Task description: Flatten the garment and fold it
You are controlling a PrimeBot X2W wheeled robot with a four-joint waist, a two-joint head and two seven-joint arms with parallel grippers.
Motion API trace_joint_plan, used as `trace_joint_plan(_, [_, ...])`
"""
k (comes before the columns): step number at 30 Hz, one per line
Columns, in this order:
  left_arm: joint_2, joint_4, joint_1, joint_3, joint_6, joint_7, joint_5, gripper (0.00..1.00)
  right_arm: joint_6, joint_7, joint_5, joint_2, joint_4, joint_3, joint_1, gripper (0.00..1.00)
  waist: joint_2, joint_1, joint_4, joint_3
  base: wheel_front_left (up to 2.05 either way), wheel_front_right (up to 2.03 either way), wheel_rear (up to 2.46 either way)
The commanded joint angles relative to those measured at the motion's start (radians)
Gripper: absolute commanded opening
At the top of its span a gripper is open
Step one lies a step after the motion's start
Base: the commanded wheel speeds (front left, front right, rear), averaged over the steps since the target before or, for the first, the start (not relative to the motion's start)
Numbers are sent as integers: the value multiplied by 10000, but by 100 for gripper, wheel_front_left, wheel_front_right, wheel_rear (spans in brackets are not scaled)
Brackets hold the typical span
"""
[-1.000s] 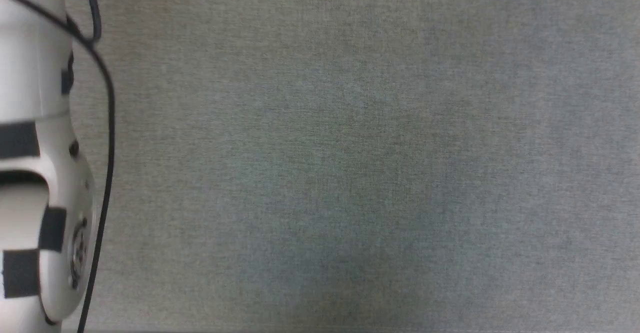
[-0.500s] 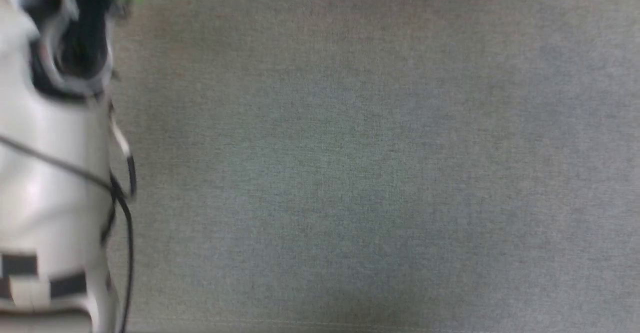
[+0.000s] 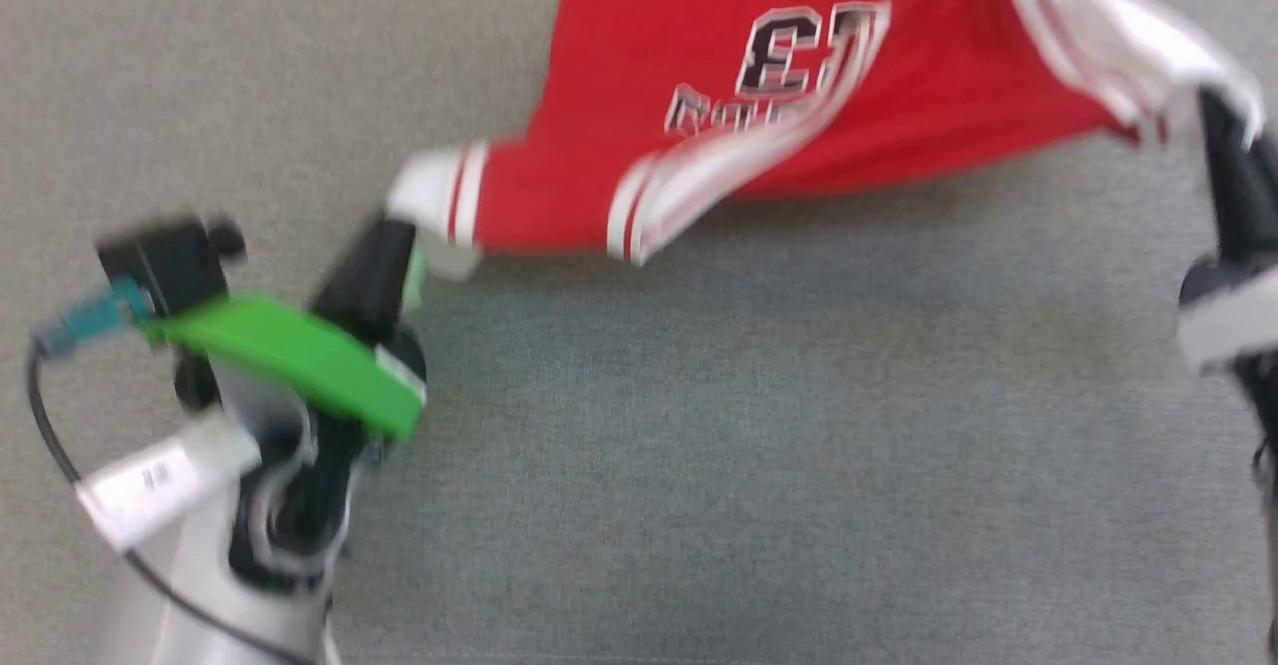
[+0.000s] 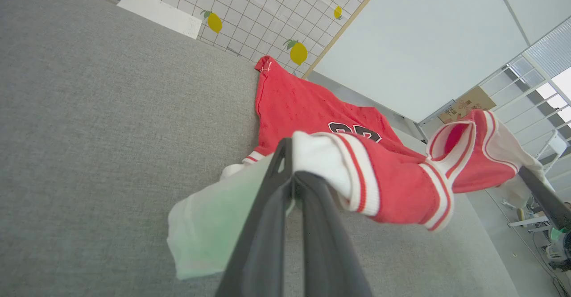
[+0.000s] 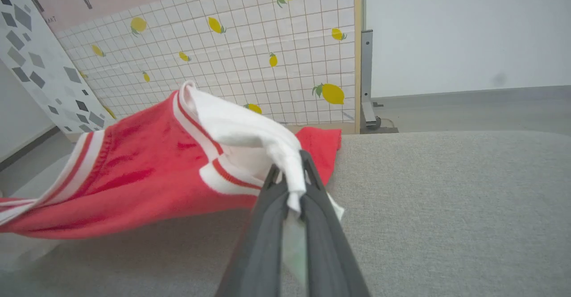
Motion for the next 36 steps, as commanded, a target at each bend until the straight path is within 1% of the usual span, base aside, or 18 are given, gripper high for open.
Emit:
trace_joint_plan(1, [27,-123,546,31,48,10,-110,0,-15,-27,-53,247,-178,-208,474,0,0,1,-164,-717,0,0,0])
trace_joint_plan(5, [8,-234,1934,154,50,11,-544,0,-15,1,-95,871,-419,-583,1704,0,0,1,-238,-1263,0,0,0])
trace_joint_plan(9, [15,-357,3176,194,21,55,-883,0,-15,50,-218,1332,-665,-934,2840,0,0,1,-216,-1733,0,0,0])
trace_joint_plan(13, [-53,-503,4068,181,-13,31,-1131,0,-15,142,-260,1868,-981,-1274,3859,0,0,1,-134,-2102,0,0,0])
trace_joint_plan(17, [-97,-687,4650,157,-15,-51,-1200,0,-15,226,-306,2214,-1319,-1388,4708,0,0,1,-69,-2315,0,0,0])
trace_joint_plan(20, [-52,-777,4934,65,9,-75,-1066,0,-15,273,-258,2366,-1495,-1394,5167,0,0,1,-33,-2467,0,0,0])
trace_joint_plan(26, [131,-846,5239,-234,119,15,-604,0,-15,336,-320,2462,-1527,-1405,5654,0,0,1,-43,-2635,0,0,0])
trace_joint_plan(30, [98,-795,5230,-422,174,-54,-354,0,-15,478,-631,2485,-1094,-1496,5707,0,0,1,-11,-2635,0,0,0])
trace_joint_plan(36, [223,-687,4847,-816,125,68,130,0,-15,1212,-1376,2494,-39,-1408,5445,0,0,1,125,-2415,0,0,0])
